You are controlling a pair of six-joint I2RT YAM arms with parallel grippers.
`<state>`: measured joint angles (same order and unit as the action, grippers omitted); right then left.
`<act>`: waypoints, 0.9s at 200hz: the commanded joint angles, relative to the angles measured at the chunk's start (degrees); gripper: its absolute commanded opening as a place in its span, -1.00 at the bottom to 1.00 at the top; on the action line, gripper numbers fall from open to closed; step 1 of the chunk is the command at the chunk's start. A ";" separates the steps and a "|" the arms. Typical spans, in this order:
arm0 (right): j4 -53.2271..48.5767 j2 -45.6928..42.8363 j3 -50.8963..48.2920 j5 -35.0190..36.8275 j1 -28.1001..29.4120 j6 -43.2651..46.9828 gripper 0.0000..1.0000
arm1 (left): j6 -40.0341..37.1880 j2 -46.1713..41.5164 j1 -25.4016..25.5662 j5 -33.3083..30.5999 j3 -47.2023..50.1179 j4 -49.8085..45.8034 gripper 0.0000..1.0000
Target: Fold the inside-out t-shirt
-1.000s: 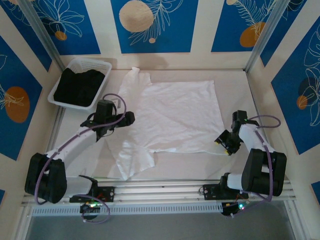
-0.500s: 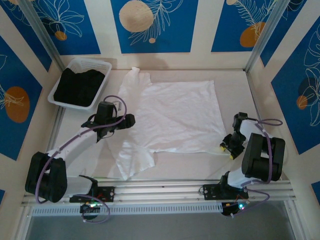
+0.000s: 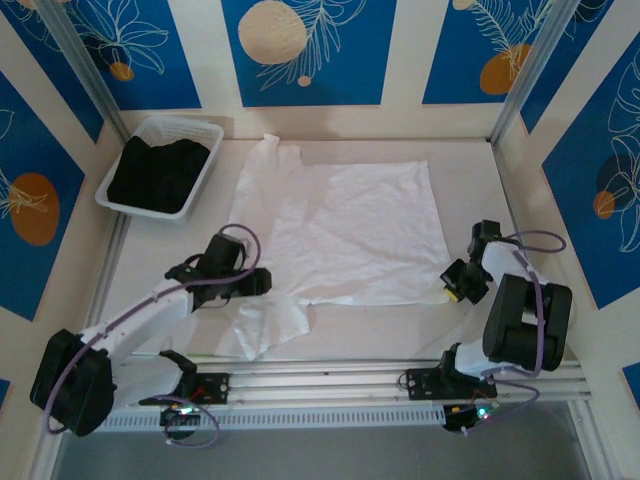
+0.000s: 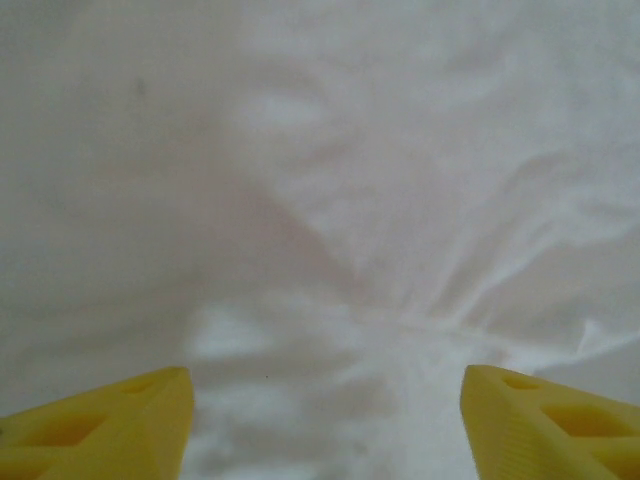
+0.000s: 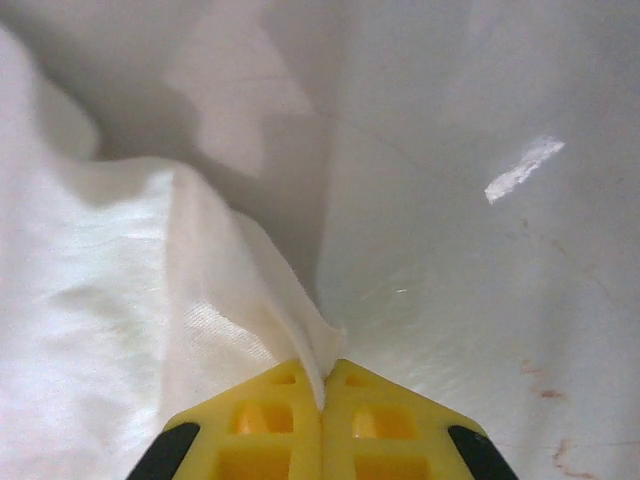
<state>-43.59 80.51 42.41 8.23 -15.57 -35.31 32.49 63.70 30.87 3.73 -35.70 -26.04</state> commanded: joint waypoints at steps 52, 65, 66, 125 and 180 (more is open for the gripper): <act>4.77 -8.54 -3.94 -7.60 0.33 2.22 -0.93 | 14.90 -5.11 14.39 -2.82 3.97 -20.87 0.27; 5.48 -9.01 -4.30 -8.46 0.20 2.50 -0.93 | 16.88 -4.68 16.90 -1.93 4.84 -20.48 0.29; 5.51 -9.03 -4.33 -8.52 0.19 2.51 -0.94 | 16.98 -4.62 17.05 -1.86 4.94 -20.38 0.29; 7.11 -12.39 -5.65 -10.80 -0.79 3.38 -0.95 | 22.96 1.85 25.71 -2.51 6.95 -15.98 0.07; 7.65 -13.36 -5.99 -11.73 -1.70 3.78 -0.95 | 23.93 5.30 26.43 -3.14 9.48 -11.18 -0.64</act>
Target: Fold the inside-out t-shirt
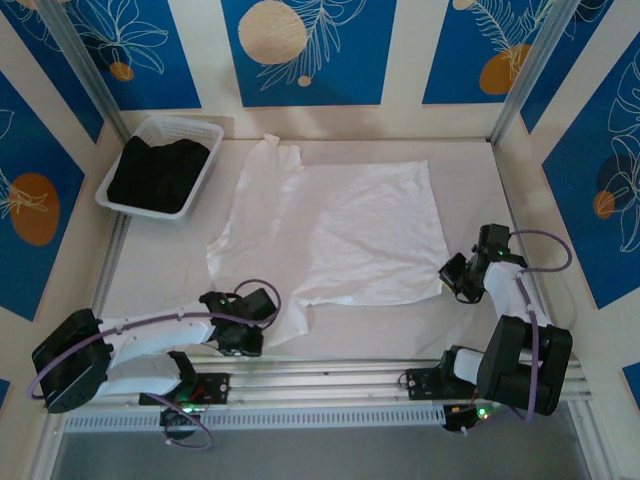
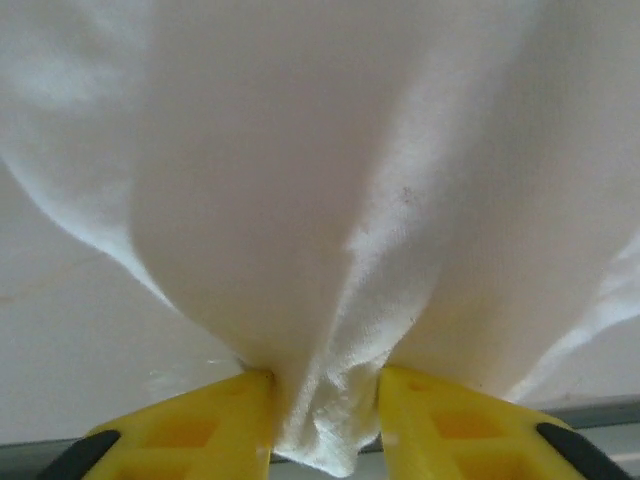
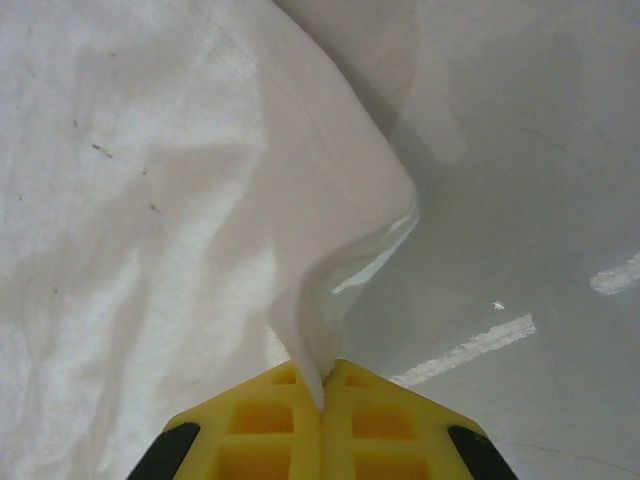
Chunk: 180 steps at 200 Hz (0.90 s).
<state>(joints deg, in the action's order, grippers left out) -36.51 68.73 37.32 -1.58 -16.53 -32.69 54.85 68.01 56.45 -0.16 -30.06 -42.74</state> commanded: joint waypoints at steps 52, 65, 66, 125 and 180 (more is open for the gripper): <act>1.17 -4.07 -0.87 -2.87 -2.11 2.05 -0.93 | -3.66 -10.88 -3.85 -4.22 -2.91 -4.37 -1.00; 1.42 -5.22 -0.55 -3.37 -2.26 2.28 -0.93 | -7.30 -13.86 -8.43 -3.31 -5.98 -5.90 -1.00; 1.43 -5.34 -0.57 -3.35 -2.27 2.28 -0.92 | -7.56 -14.08 -8.84 -3.25 -6.20 -5.97 -1.00; 2.47 -4.63 4.88 -6.14 -2.36 2.10 -0.89 | -26.88 -11.33 -33.17 2.01 -21.55 -4.75 -1.00; 4.75 4.56 12.33 -6.85 -0.17 1.40 -0.89 | -32.40 1.09 -41.40 4.10 -30.82 3.98 -1.00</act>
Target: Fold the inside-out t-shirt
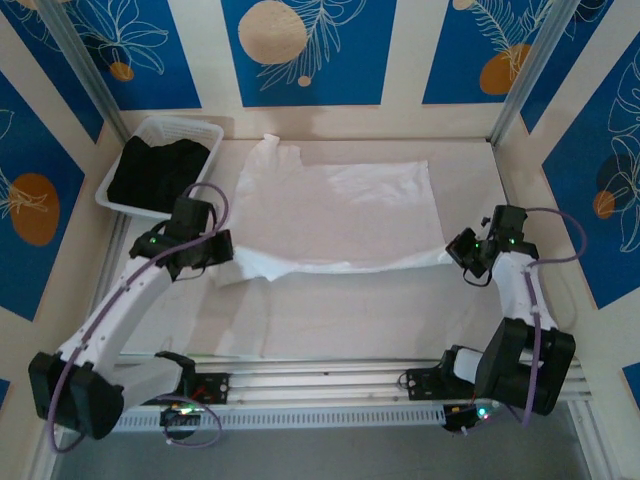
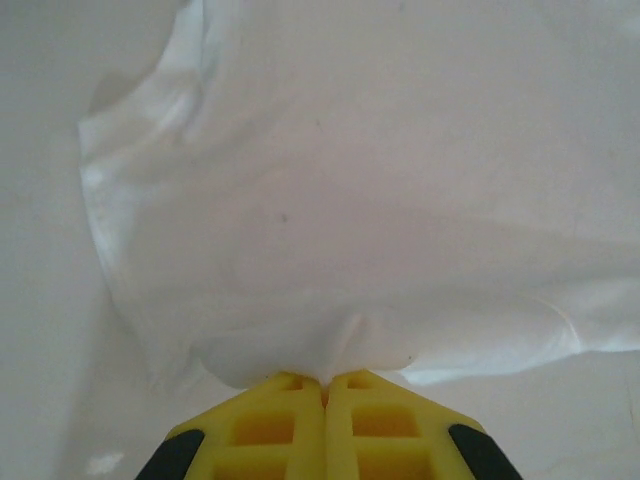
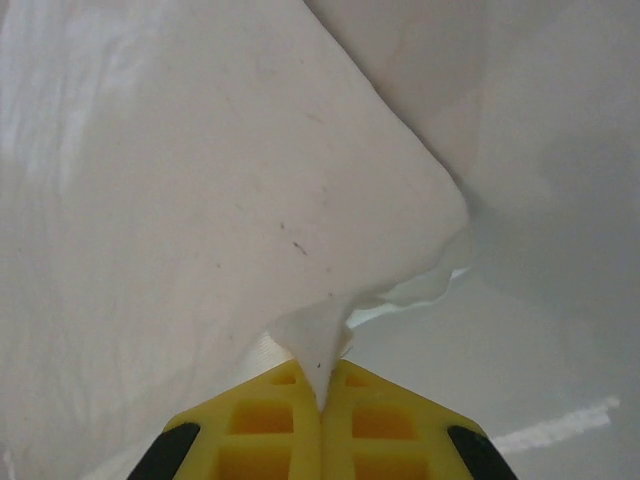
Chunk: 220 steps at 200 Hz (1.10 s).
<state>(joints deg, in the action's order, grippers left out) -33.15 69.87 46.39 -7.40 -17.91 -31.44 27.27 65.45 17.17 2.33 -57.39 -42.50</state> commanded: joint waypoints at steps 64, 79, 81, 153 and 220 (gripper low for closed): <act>4.10 12.46 8.66 1.90 4.09 -0.20 -0.89 | -5.81 13.17 -5.93 2.77 -8.21 7.14 -1.00; 4.59 14.62 10.25 2.82 4.87 -0.28 -0.88 | -5.74 14.79 -6.69 2.82 -9.01 7.96 -1.00; 4.65 14.91 10.46 2.93 5.00 -0.29 -0.88 | -5.74 14.97 -6.77 2.78 -9.09 8.14 -1.00; 7.80 32.32 22.90 5.44 8.13 -1.84 -0.86 | -5.46 32.30 -8.85 2.59 -19.49 15.94 -1.00; 4.02 39.33 32.65 10.08 9.12 1.59 -0.23 | -6.70 48.91 -11.20 1.83 -35.46 15.34 -0.30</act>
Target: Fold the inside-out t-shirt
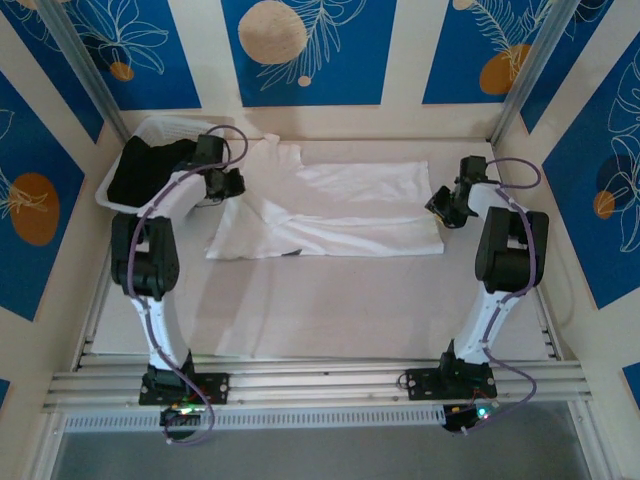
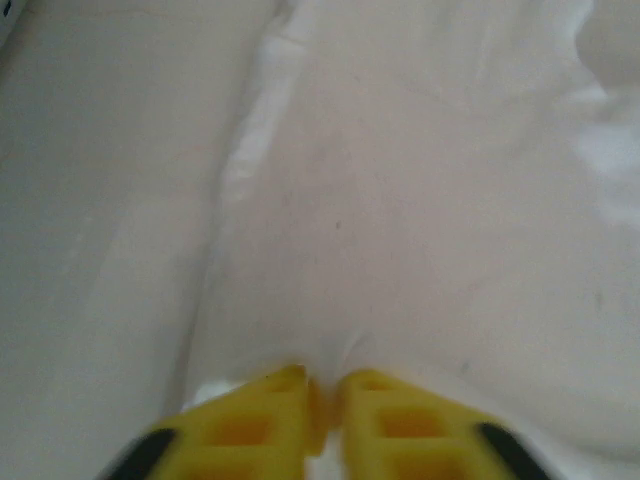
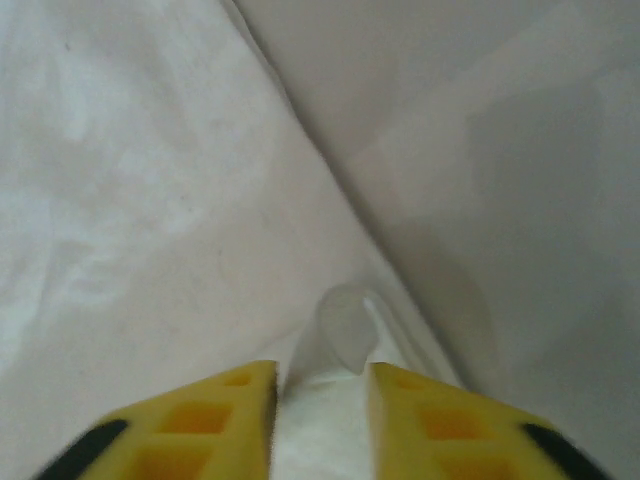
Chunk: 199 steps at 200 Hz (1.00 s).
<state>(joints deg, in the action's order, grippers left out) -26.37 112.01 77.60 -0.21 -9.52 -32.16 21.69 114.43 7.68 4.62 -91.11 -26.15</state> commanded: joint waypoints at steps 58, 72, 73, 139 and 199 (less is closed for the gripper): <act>-6.48 -10.53 -8.51 4.48 9.88 6.50 -0.14 | 7.69 -19.70 -0.06 5.77 29.32 16.19 0.31; -7.83 -9.05 -8.93 8.05 10.46 7.53 -0.13 | 8.67 -21.31 0.44 8.03 33.25 17.20 0.32; -7.78 -9.03 -8.99 8.22 10.47 7.67 -0.13 | 8.74 -21.33 0.42 8.07 33.57 17.32 0.32; -16.78 -4.18 -9.04 13.35 7.94 9.33 -0.13 | 5.44 -19.63 0.48 7.02 40.25 16.12 0.33; -10.71 -23.47 -25.36 9.06 3.97 5.52 -0.12 | 5.79 -32.05 0.91 8.26 53.30 14.32 0.33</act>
<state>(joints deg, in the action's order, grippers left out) -36.84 97.27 57.14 10.94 -3.66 -25.32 27.53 88.14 8.08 10.96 -42.33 -8.54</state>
